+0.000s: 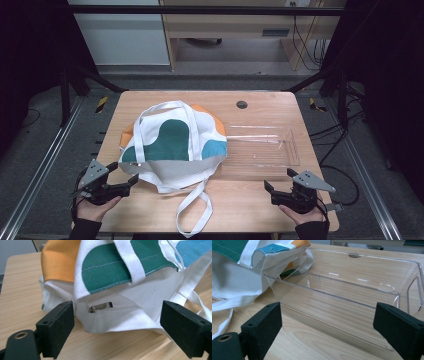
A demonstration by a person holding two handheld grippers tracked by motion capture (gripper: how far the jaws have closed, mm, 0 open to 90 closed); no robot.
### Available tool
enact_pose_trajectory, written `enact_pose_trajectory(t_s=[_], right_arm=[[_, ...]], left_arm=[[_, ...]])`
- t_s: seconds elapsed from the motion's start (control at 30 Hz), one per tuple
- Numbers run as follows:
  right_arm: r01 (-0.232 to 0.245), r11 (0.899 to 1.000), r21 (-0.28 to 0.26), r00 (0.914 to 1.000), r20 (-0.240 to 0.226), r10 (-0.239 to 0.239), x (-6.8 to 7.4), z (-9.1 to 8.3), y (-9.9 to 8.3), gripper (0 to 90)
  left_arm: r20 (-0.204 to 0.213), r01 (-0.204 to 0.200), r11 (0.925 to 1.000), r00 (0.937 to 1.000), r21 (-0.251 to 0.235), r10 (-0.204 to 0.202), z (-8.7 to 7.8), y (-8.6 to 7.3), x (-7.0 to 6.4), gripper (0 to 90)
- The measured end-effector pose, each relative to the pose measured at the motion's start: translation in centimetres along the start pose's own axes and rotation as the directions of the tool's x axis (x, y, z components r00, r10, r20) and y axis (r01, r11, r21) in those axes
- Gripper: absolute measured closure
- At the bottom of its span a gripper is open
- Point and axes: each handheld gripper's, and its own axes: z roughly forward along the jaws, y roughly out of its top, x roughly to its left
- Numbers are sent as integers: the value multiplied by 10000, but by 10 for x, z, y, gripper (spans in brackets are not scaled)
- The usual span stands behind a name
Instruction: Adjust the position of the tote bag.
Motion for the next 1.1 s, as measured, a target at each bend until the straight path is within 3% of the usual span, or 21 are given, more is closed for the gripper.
enact_pose_trajectory(t_s=[0.57,1.1], right_arm=[[131,9997,194,9998,-158,-128,5,2,1,105],[338,9990,297,9992,-232,-331,10,6,3,117]], left_arm=[[-245,82,10000,9997,18,-81,0,2,4,170],[-536,-254,9992,9982,305,270,10,15,9,195]])
